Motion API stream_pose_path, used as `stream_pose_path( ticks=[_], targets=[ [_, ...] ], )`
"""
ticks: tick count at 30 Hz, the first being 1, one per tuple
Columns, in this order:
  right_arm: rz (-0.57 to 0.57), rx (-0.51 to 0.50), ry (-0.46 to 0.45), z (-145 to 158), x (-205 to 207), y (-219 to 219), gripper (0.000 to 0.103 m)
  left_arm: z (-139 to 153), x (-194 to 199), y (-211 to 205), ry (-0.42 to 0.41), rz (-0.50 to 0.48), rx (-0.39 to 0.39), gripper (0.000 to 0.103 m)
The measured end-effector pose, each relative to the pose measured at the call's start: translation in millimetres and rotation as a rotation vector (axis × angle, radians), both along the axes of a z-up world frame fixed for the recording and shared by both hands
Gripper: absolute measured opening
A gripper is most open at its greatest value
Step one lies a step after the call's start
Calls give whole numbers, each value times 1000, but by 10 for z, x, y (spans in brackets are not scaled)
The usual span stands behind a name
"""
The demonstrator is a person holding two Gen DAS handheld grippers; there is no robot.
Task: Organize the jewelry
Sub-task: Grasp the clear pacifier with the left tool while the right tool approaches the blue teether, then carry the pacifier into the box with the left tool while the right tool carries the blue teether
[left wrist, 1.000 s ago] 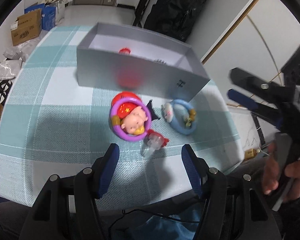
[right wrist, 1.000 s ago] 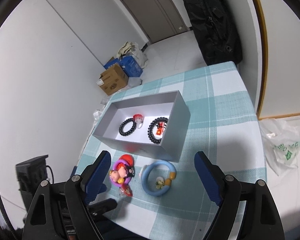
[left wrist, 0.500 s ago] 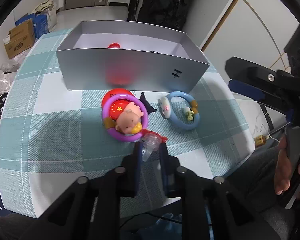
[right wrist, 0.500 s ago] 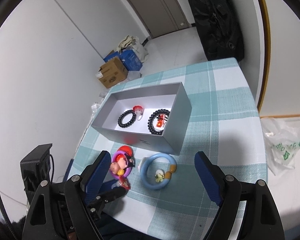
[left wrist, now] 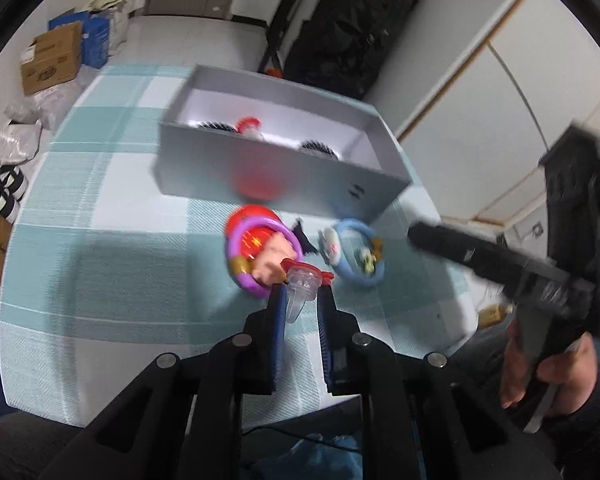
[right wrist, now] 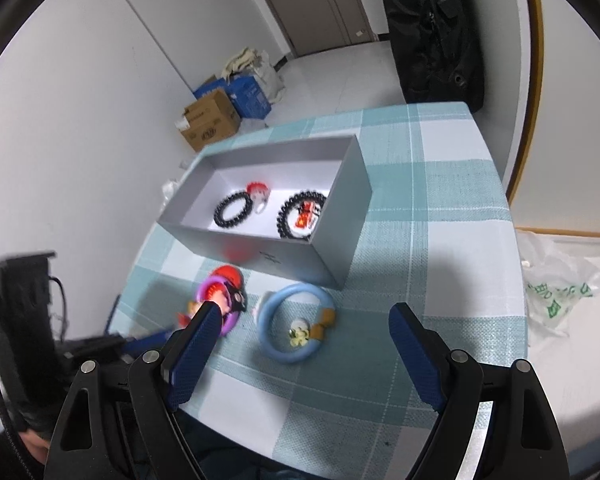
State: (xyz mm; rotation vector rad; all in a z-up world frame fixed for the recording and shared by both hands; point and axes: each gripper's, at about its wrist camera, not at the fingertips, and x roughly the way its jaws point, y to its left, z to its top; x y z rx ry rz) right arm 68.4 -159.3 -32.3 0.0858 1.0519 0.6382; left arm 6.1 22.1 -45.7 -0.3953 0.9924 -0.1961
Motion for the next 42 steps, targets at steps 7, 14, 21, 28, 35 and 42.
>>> stream_pose_path(
  ticks=[7,14,21,28,35,42],
  targets=[
    [57,-122,12,-187,-38,192,86,218,8,204,-105,73,33,11],
    [94,-159,-5,-237,-43,292,85,228,67,414,-136,122,3,11],
    [106,-220,-31,-306,-22,437,83,262,126,449,-141,133,28,11],
    [152,-286,-102,-323,-84,621,59,204,155,515,-119,168,27,11],
    [173,-266,-95,-312,-124,614,59,187,152,606,-112,210,-1,11],
    [138,-157,-79,-185,-58,447,59,191,152,596,-118,209,-6,11]
  ],
)
